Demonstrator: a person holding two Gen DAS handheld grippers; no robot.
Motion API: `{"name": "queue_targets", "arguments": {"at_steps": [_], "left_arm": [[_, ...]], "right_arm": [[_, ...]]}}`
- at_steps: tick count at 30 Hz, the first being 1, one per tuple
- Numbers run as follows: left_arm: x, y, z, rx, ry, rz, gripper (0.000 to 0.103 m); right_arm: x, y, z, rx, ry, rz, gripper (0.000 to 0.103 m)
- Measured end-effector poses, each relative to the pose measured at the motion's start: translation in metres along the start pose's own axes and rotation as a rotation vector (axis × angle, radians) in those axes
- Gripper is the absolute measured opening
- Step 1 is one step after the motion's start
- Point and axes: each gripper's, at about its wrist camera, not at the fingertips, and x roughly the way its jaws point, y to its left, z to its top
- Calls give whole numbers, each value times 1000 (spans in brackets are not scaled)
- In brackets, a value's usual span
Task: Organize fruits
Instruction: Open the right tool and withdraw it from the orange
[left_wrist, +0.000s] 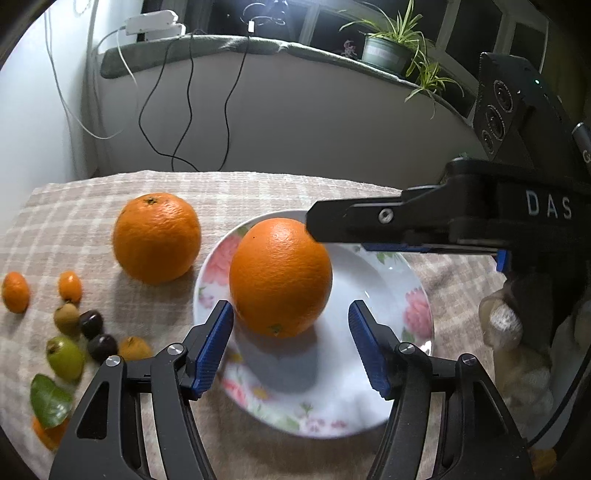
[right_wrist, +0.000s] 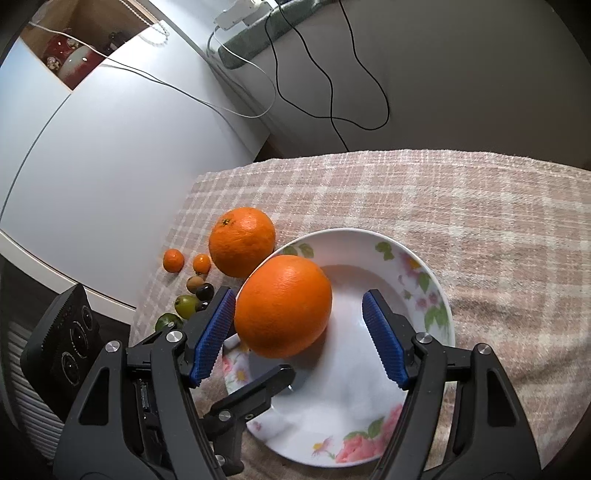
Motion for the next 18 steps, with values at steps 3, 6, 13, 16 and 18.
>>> {"name": "queue_targets", "arguments": {"at_steps": [3,6,13,16,18], "left_arm": [[-12,5,-6,-12,-14,-1,65],[-24,11,-12,-22,-24,-2,65],[-55,25,-31,-41,-61,28,65],[-70,37,-40,-64,-86,38,65],[-82,46,-50,-71,-101,50,65]], "right_arm": [[-7,8,-3,-14,-21,-15,74],[-13,19,-9,-38,-42,-29,74],[-18,50,-28,-111,-89,-63,74],[-22,60,-38,-138,-117,-65,74],[-23,67,-44,-161,-128,-70,74]]}}
